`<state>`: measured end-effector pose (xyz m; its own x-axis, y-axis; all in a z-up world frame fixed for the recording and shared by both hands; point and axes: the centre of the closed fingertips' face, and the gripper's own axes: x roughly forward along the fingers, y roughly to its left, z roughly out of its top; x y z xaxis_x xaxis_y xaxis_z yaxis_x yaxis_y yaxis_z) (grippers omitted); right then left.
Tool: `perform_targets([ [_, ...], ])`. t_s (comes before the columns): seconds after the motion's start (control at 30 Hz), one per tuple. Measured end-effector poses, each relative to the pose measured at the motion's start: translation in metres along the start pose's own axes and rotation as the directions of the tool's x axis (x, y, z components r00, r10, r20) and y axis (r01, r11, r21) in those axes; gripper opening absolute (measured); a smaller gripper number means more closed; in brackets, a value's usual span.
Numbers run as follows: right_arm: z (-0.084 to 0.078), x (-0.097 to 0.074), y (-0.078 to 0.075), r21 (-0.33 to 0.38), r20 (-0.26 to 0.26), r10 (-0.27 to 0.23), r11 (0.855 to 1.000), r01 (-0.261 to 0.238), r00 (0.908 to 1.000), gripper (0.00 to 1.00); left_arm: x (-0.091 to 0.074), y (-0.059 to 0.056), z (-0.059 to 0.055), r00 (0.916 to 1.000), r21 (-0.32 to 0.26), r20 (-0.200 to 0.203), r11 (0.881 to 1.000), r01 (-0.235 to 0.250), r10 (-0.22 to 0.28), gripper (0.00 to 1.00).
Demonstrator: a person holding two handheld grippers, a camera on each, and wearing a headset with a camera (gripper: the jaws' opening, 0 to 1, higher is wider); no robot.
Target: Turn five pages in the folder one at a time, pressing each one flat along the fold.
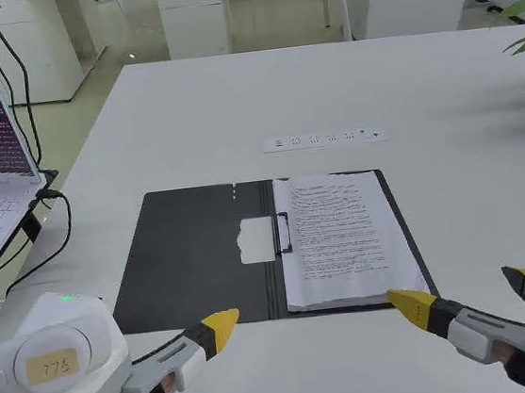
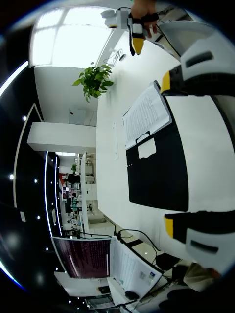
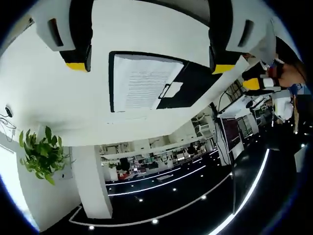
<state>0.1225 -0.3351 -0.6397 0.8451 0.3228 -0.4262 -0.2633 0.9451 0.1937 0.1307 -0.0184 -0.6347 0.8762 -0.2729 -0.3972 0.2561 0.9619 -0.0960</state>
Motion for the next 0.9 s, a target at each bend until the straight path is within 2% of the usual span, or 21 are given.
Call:
perform_targets([
  [0.2, -0.002, -0.002, -0.007, 0.021, 0.006, -0.037, 0.999, 0.036, 0.9993, 1.00, 0.001, -0.003, -0.002, 1.0000, -0.001, -0.003, 1.000, 0.005, -0.005, 0.99],
  [0.67, -0.008, -0.002, -0.006, 0.035, 0.004, -0.035, 0.999, 0.035, 0.9994, 1.00, 0.000, -0.006, -0.006, 0.9999, -0.018, -0.005, 1.000, 0.013, -0.013, 0.99],
  [0.9, -0.014, 0.000, -0.001, 0.032, -0.014, -0.023, 0.999, 0.024, 0.9996, 1.00, -0.001, -0.006, -0.007, 0.9999, -0.024, -0.006, 1.000, 0.012, -0.012, 0.99],
])
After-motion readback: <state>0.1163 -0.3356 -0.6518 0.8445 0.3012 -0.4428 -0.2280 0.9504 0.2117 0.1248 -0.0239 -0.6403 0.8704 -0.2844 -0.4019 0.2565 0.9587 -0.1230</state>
